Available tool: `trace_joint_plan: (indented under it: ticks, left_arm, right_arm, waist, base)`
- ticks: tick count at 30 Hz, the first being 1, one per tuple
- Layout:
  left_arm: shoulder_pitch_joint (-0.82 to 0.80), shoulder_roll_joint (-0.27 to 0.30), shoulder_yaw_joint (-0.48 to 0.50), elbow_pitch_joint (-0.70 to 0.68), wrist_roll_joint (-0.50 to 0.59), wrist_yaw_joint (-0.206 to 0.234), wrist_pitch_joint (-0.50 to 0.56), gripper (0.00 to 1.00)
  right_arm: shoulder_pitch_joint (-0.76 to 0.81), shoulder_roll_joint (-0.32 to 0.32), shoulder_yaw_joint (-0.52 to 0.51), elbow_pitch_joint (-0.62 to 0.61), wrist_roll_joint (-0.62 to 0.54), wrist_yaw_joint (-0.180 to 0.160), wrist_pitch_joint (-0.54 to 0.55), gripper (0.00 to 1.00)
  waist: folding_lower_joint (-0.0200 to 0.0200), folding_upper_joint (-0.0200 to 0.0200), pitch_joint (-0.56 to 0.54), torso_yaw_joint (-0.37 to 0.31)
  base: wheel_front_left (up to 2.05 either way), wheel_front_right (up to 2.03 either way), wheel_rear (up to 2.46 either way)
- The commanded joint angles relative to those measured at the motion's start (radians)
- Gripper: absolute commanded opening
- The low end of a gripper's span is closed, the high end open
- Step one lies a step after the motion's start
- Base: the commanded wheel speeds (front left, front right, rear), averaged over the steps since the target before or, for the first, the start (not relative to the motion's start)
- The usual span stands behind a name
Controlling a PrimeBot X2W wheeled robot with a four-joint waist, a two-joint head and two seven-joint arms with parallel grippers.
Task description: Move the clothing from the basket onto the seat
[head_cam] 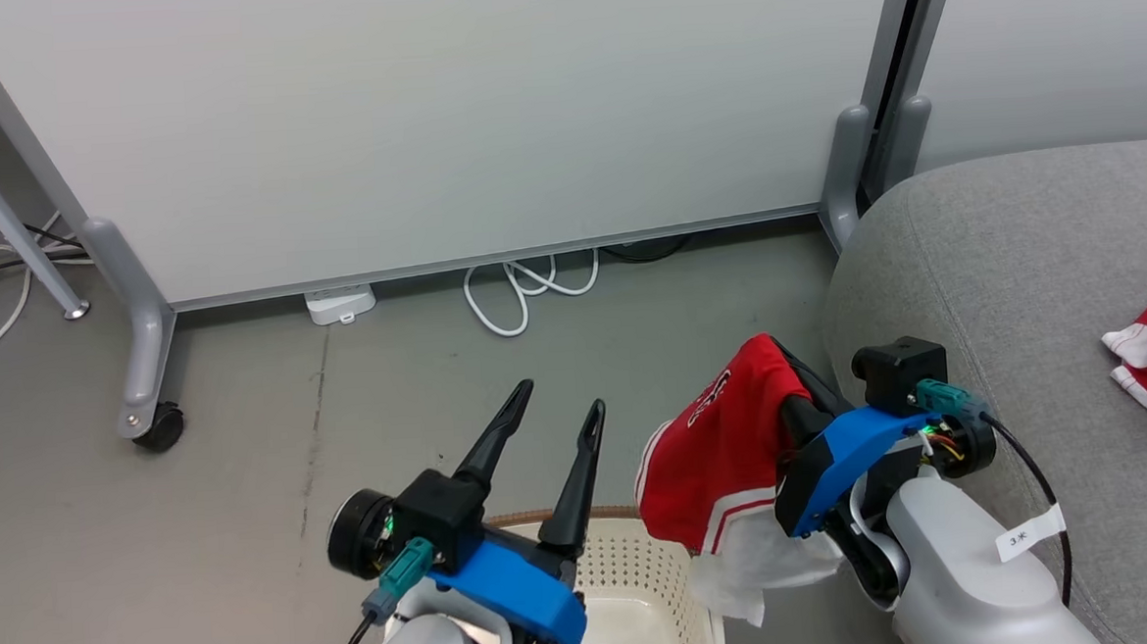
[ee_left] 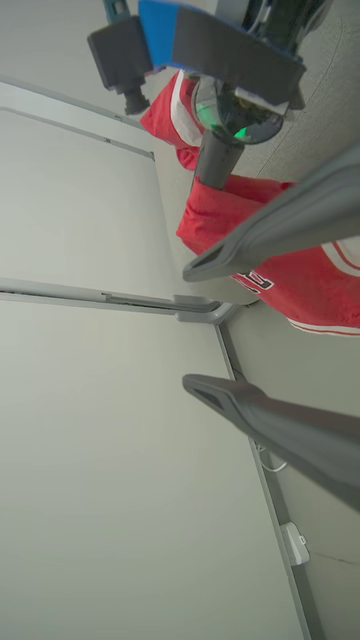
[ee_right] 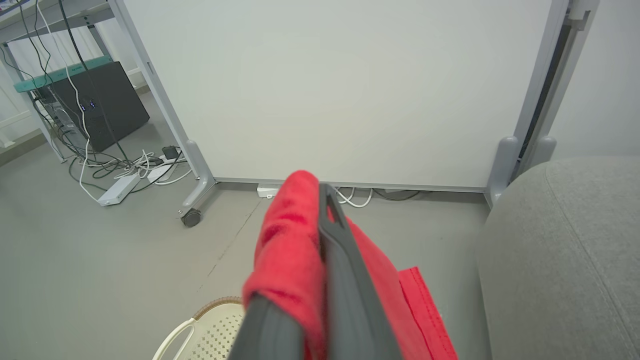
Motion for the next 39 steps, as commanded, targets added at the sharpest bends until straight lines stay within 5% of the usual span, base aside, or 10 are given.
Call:
trace_joint_plan:
  ticks: [1, 21, 39]
  left_arm:
    - [0.026, 0.004, 0.019, 0.001, 0.016, -0.009, -0.004, 1.00]
    - [0.119, -0.063, 0.192, 0.045, 0.151, -0.094, -0.003, 1.00]
    - [0.093, -0.083, 0.215, 0.053, 0.200, -0.128, -0.003, 1.00]
  right_arm:
    - [0.011, -0.004, -0.002, -0.010, -0.008, 0.001, -0.006, 0.00]
    - [0.039, -0.003, 0.004, -0.052, -0.031, 0.001, -0.006, 0.00]
    - [0.035, -0.002, -0.001, -0.079, -0.033, 0.001, -0.006, 0.00]
  waist:
    - [0.0000, 0.0000, 0.001, -0.003]
    - [0.0000, 0.0000, 0.001, -0.037]
    - [0.0000, 0.0000, 0.034, -0.255]
  base:
    - [0.00, 0.00, 0.00]
    - [0.00, 0.00, 0.00]
    - [0.00, 0.00, 0.00]
